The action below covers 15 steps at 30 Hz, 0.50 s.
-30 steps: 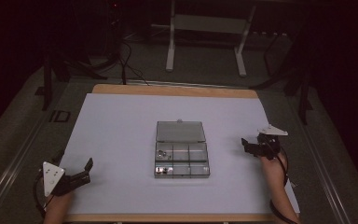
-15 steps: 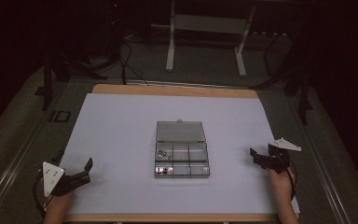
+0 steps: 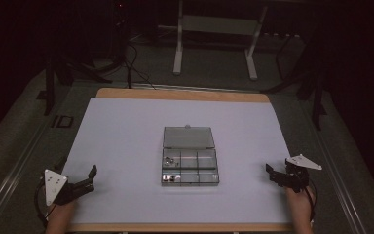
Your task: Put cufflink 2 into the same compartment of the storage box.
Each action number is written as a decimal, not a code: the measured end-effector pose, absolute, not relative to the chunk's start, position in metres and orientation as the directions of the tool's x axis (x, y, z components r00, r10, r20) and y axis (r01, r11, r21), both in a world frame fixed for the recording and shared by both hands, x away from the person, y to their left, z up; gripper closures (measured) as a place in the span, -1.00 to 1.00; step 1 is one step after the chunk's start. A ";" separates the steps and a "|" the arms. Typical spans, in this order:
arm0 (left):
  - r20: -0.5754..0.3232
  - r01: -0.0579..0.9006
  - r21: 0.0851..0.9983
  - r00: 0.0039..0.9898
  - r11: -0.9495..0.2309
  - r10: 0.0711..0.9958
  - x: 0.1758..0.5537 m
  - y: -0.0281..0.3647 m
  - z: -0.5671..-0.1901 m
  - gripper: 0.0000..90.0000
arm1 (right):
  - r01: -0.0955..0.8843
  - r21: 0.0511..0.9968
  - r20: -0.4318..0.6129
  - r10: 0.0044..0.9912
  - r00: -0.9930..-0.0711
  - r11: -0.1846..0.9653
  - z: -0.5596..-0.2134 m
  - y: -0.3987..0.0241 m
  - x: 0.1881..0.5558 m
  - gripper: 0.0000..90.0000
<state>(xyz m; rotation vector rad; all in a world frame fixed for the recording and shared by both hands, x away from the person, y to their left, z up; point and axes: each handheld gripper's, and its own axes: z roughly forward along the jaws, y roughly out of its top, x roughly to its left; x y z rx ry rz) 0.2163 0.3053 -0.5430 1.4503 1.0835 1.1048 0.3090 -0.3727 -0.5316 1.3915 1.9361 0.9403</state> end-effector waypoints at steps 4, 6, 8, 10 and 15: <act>0.109 0.088 0.988 0.189 -0.127 0.976 0.216 0.305 -0.543 -0.98 | 0.546 0.814 -0.033 0.955 -0.296 0.197 -0.531 -0.375 0.303 -0.64; 0.109 0.088 0.988 0.188 -0.127 0.976 0.216 0.305 -0.543 -0.98 | 0.530 0.826 -0.033 0.955 -0.294 0.192 -0.531 -0.378 0.297 -0.64; 0.111 0.088 0.988 0.189 -0.130 0.976 0.216 0.305 -0.543 -0.98 | 0.517 0.836 -0.030 0.956 -0.292 0.184 -0.531 -0.381 0.293 -0.65; 0.111 0.088 0.988 0.189 -0.130 0.976 0.216 0.305 -0.543 -0.98 | 0.499 0.850 -0.023 0.959 -0.284 0.168 -0.530 -0.382 0.290 -0.68; 0.111 0.088 0.988 0.190 -0.130 0.976 0.216 0.305 -0.543 -0.98 | 0.493 0.859 0.001 0.962 -0.272 0.138 -0.531 -0.385 0.289 -0.68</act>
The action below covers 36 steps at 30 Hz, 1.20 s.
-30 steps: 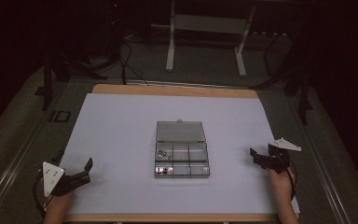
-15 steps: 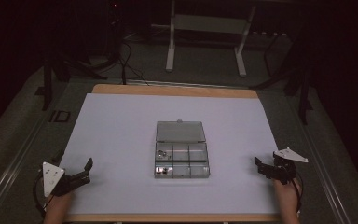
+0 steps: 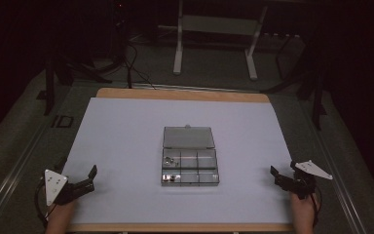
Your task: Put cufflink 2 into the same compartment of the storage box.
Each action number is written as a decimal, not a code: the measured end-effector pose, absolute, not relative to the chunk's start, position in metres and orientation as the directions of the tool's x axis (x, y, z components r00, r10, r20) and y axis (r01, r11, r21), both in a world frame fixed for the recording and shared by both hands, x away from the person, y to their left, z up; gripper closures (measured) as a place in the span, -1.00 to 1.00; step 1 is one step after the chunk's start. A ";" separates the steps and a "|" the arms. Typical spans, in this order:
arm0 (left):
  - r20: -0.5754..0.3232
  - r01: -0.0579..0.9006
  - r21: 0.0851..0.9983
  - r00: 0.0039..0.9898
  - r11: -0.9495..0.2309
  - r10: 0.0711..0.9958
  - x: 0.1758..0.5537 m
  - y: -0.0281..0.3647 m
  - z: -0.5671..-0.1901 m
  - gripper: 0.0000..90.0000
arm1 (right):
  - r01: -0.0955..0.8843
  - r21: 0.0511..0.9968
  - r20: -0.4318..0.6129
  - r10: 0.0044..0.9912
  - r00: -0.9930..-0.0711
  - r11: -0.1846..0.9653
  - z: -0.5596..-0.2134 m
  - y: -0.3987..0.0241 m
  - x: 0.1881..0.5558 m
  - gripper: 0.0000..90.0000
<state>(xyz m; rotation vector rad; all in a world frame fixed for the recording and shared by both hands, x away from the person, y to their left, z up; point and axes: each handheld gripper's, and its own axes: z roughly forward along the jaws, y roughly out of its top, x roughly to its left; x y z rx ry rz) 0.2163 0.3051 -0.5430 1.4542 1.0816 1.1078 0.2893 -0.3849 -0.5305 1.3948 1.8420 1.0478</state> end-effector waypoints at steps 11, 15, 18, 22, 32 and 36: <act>0.106 0.087 0.988 0.189 -0.125 0.976 0.216 0.305 -0.543 -0.98 | 0.489 0.858 -0.031 0.965 -0.260 0.159 -0.532 -0.382 0.289 -0.67; 0.105 0.087 0.989 0.188 -0.123 0.977 0.216 0.305 -0.543 -0.98 | 0.486 0.860 -0.035 0.969 -0.246 0.154 -0.532 -0.382 0.288 -0.67; 0.103 0.085 0.989 0.188 -0.121 0.977 0.216 0.305 -0.543 -0.98 | 0.476 0.869 -0.028 0.972 -0.233 0.139 -0.531 -0.383 0.286 -0.67; 0.102 0.087 0.989 0.188 -0.120 0.977 0.216 0.305 -0.543 -0.98 | 0.476 0.868 -0.035 0.973 -0.227 0.142 -0.532 -0.382 0.286 -0.67; 0.101 0.085 0.989 0.184 -0.118 0.978 0.216 0.305 -0.543 -0.98 | 0.491 0.857 -0.050 0.974 -0.221 0.155 -0.532 -0.381 0.288 -0.67; 0.101 0.085 0.989 0.184 -0.118 0.978 0.216 0.306 -0.543 -0.98 | 0.493 0.856 -0.051 0.974 -0.219 0.155 -0.532 -0.380 0.288 -0.67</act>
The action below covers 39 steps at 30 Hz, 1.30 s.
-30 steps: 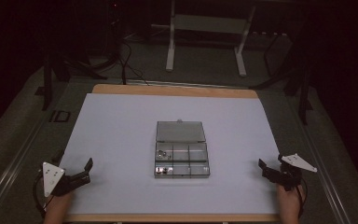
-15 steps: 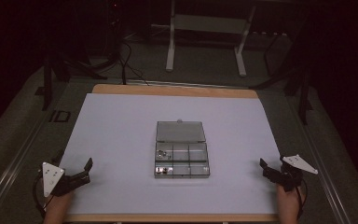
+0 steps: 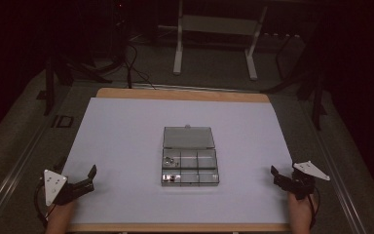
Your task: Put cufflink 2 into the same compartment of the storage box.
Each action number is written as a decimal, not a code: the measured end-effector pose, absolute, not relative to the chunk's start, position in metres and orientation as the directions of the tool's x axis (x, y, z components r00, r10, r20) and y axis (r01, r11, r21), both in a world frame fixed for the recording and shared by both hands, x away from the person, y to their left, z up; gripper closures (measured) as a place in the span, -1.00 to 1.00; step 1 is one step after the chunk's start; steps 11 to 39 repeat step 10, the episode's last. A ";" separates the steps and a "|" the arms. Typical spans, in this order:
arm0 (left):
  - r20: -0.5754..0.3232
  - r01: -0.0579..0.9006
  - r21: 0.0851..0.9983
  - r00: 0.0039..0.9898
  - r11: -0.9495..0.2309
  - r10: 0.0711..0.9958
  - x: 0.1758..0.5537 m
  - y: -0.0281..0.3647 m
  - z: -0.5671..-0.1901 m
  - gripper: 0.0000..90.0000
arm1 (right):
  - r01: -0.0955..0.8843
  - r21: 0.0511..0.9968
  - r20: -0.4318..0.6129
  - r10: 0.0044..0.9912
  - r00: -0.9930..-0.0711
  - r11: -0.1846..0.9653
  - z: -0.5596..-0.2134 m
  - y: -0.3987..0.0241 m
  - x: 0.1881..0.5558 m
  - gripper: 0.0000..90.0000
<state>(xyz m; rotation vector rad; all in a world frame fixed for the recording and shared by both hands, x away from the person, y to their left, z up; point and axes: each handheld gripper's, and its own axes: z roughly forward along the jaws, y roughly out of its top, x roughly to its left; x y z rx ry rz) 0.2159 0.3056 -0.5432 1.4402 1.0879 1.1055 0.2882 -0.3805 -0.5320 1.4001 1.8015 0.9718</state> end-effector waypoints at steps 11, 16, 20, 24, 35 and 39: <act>0.103 0.083 0.989 0.185 -0.120 0.977 0.216 0.305 -0.543 -0.98 | 0.500 0.849 -0.065 0.974 -0.216 0.168 -0.532 -0.379 0.289 -0.67; 0.103 0.083 0.989 0.185 -0.120 0.977 0.216 0.305 -0.543 -0.98 | 0.500 0.849 -0.065 0.974 -0.216 0.168 -0.532 -0.379 0.289 -0.67; 0.103 0.083 0.989 0.185 -0.120 0.977 0.216 0.305 -0.543 -0.98 | 0.500 0.849 -0.065 0.974 -0.216 0.168 -0.532 -0.379 0.289 -0.67; 0.103 0.083 0.989 0.185 -0.120 0.977 0.216 0.305 -0.543 -0.98 | 0.500 0.849 -0.065 0.974 -0.216 0.168 -0.532 -0.379 0.289 -0.67; 0.103 0.083 0.989 0.185 -0.120 0.977 0.216 0.305 -0.543 -0.98 | 0.500 0.849 -0.065 0.974 -0.216 0.168 -0.532 -0.379 0.289 -0.67; 0.103 0.083 0.989 0.185 -0.120 0.977 0.216 0.305 -0.543 -0.98 | 0.500 0.849 -0.065 0.974 -0.216 0.168 -0.532 -0.379 0.289 -0.67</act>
